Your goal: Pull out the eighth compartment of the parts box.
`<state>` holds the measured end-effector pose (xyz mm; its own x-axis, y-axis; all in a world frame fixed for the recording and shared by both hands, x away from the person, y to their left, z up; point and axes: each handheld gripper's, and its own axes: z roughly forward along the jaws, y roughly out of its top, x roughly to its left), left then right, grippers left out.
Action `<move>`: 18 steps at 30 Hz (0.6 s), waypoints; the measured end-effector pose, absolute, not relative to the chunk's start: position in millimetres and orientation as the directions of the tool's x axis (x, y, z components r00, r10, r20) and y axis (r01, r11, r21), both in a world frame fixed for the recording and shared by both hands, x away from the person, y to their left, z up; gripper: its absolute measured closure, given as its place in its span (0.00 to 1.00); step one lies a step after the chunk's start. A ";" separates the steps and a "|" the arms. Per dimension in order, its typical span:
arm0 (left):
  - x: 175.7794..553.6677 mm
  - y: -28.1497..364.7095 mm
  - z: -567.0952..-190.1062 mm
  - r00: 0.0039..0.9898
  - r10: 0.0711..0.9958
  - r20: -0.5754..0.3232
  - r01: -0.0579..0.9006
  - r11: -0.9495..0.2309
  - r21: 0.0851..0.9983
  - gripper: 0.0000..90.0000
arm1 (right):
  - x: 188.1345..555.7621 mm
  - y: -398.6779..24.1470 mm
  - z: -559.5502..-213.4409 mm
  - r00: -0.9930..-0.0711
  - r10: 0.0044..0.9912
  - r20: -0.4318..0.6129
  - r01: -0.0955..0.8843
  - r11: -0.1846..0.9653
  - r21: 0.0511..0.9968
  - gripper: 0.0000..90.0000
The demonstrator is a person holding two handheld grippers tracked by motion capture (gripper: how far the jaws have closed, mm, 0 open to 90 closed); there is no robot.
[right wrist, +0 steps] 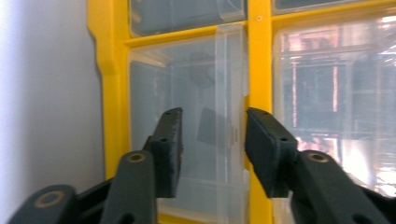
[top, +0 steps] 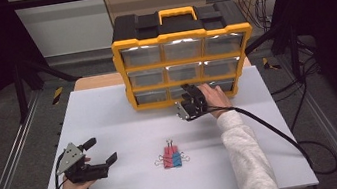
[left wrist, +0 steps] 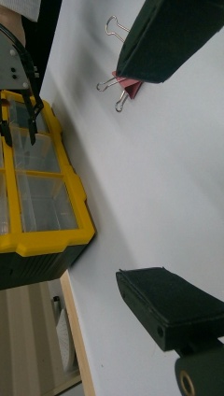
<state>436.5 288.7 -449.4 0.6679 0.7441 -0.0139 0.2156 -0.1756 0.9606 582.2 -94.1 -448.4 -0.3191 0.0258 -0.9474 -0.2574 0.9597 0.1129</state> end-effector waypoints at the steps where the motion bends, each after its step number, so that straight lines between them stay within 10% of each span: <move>1: 436.7 288.7 -449.6 0.668 0.744 -0.014 0.216 -0.176 0.960 0.03 | 582.2 -94.3 -449.5 -0.303 0.010 -0.953 -0.266 0.959 0.095 0.68; 18: 436.7 288.8 -449.9 0.666 0.746 -0.013 0.217 -0.176 0.960 0.04 | 581.1 -96.9 -457.8 -0.183 -0.076 -0.980 -0.296 0.955 -0.018 0.82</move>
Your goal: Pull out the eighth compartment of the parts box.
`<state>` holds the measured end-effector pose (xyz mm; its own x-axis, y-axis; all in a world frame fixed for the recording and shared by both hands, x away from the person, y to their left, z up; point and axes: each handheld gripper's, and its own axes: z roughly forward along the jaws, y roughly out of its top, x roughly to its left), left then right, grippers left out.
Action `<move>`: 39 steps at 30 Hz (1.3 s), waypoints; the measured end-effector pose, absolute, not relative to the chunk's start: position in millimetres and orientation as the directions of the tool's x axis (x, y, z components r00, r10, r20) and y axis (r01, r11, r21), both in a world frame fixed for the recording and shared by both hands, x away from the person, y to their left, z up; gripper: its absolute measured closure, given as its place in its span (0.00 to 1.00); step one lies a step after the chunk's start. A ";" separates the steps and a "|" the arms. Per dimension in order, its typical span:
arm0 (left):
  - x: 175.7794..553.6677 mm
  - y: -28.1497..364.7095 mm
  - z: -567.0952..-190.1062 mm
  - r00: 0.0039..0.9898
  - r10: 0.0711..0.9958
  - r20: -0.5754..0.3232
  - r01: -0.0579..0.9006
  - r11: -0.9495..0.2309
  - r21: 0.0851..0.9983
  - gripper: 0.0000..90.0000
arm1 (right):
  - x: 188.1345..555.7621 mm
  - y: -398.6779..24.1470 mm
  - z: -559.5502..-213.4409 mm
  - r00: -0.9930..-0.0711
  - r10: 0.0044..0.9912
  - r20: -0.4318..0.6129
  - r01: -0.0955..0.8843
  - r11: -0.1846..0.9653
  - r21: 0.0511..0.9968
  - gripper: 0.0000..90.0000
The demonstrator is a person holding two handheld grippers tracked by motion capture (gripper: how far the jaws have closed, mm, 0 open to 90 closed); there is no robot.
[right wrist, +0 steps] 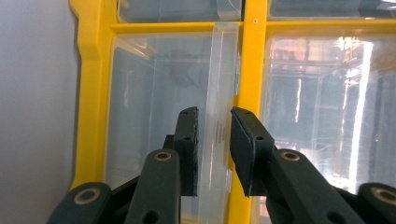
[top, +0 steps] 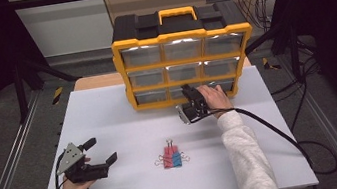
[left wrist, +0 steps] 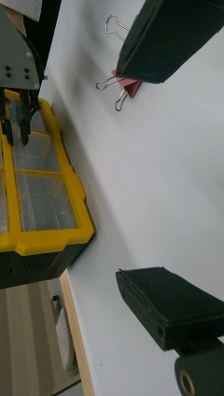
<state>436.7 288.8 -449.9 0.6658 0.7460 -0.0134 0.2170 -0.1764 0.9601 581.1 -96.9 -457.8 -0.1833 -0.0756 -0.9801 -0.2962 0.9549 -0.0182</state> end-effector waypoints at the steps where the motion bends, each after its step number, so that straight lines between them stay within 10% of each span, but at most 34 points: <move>1: 436.6 288.8 -449.9 0.666 0.746 -0.014 0.217 -0.176 0.960 0.04 | 581.2 -96.9 -457.6 -0.181 -0.077 -0.981 -0.297 0.955 -0.020 0.84; 39: 436.8 288.5 -450.2 0.666 0.746 -0.016 0.221 -0.176 0.959 0.04 | 549.7 -102.6 -454.5 -0.180 -0.084 -0.980 -0.327 0.945 -0.021 0.86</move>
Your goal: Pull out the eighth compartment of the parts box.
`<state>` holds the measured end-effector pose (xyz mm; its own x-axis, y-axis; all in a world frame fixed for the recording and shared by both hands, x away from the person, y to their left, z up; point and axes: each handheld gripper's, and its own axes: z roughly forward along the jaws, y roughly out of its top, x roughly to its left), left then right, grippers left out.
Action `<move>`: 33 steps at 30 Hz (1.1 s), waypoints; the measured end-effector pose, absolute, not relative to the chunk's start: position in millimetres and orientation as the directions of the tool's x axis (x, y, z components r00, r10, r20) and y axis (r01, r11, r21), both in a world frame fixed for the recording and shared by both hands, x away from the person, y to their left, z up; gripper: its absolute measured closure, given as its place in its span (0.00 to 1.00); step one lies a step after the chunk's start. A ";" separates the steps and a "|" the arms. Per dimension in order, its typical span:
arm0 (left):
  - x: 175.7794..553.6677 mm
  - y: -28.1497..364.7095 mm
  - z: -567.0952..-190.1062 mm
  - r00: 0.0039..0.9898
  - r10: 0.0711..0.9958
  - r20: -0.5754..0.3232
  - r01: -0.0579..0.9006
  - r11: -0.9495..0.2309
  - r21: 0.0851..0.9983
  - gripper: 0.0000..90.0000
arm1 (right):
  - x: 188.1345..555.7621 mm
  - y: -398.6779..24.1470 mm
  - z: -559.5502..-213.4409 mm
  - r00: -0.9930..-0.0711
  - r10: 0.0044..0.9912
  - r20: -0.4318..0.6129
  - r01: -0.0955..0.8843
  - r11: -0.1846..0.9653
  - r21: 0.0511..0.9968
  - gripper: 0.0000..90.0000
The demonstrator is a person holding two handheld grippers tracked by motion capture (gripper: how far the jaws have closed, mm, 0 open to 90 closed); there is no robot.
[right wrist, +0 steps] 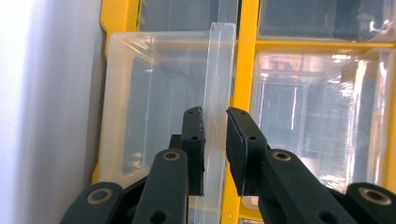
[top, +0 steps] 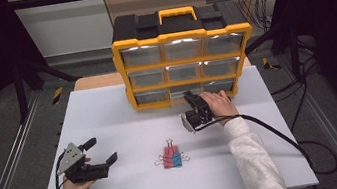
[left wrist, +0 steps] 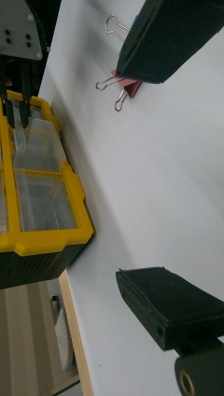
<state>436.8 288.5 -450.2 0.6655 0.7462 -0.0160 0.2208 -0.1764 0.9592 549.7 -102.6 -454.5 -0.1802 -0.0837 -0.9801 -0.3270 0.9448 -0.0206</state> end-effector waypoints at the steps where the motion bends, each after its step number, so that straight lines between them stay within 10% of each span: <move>1: 436.8 288.5 -450.3 0.666 0.746 -0.016 0.221 -0.177 0.959 0.04 | 548.1 -102.5 -454.8 -0.178 -0.085 -0.980 -0.328 0.944 -0.023 0.86; 33: 436.4 287.3 -450.0 0.668 0.744 -0.014 0.220 -0.179 0.959 0.04 | 519.2 -103.7 -460.9 -0.150 -0.062 -0.987 -0.335 0.942 -0.008 0.86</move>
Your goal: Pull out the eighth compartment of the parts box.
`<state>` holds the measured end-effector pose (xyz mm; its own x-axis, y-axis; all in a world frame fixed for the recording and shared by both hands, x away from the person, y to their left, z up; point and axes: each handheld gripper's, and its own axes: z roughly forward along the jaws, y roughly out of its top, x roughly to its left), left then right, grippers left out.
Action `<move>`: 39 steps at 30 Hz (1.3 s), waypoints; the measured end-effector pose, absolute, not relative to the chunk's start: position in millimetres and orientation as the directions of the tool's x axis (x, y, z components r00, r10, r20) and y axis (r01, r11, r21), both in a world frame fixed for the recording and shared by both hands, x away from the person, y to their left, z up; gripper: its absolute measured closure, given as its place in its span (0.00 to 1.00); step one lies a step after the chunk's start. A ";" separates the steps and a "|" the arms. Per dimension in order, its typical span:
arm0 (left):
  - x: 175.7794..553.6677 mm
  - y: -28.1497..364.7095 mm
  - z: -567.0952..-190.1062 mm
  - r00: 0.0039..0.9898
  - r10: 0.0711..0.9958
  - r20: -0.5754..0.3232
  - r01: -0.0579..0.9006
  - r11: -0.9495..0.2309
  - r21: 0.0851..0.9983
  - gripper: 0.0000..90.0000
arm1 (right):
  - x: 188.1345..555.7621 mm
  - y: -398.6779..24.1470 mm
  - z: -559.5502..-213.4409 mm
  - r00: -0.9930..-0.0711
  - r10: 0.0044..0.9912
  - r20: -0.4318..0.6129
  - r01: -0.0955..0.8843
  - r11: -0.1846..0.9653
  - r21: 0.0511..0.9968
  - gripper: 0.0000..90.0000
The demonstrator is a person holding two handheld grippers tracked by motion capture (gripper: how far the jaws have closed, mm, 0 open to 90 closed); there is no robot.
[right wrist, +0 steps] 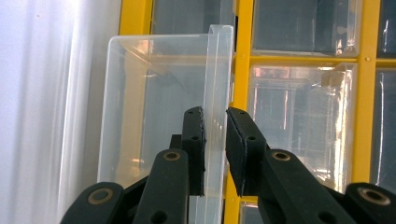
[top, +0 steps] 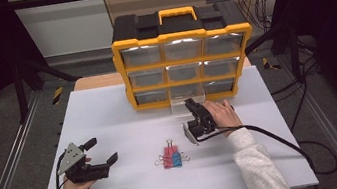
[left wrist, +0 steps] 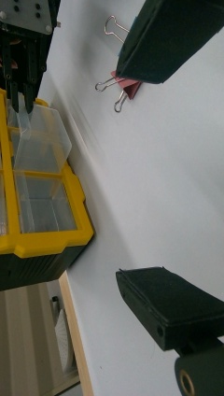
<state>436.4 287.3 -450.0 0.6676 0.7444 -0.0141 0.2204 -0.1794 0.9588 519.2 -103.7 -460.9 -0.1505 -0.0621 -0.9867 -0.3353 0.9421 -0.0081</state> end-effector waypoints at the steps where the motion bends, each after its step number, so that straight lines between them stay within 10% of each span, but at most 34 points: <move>1: 436.5 287.5 -450.1 0.667 0.745 -0.015 0.220 -0.178 0.959 0.04 | 517.7 -104.3 -460.5 -0.148 -0.069 -0.987 -0.342 0.939 -0.014 0.86; 28: 436.5 286.7 -450.3 0.668 0.744 -0.013 0.221 -0.182 0.958 0.04 | 496.5 -106.9 -455.9 -0.211 -0.033 -0.977 -0.344 0.938 0.043 0.74; 39: 436.6 286.4 -450.4 0.670 0.742 -0.013 0.222 -0.183 0.958 0.04 | 486.4 -120.3 -420.2 -0.499 0.483 -0.720 -0.152 0.769 0.621 0.47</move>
<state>436.6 286.4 -450.4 0.6698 0.7425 -0.0134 0.2219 -0.1830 0.9577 486.4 -120.3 -420.2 -0.4990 0.4827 -0.7197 -0.1516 0.7691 0.6209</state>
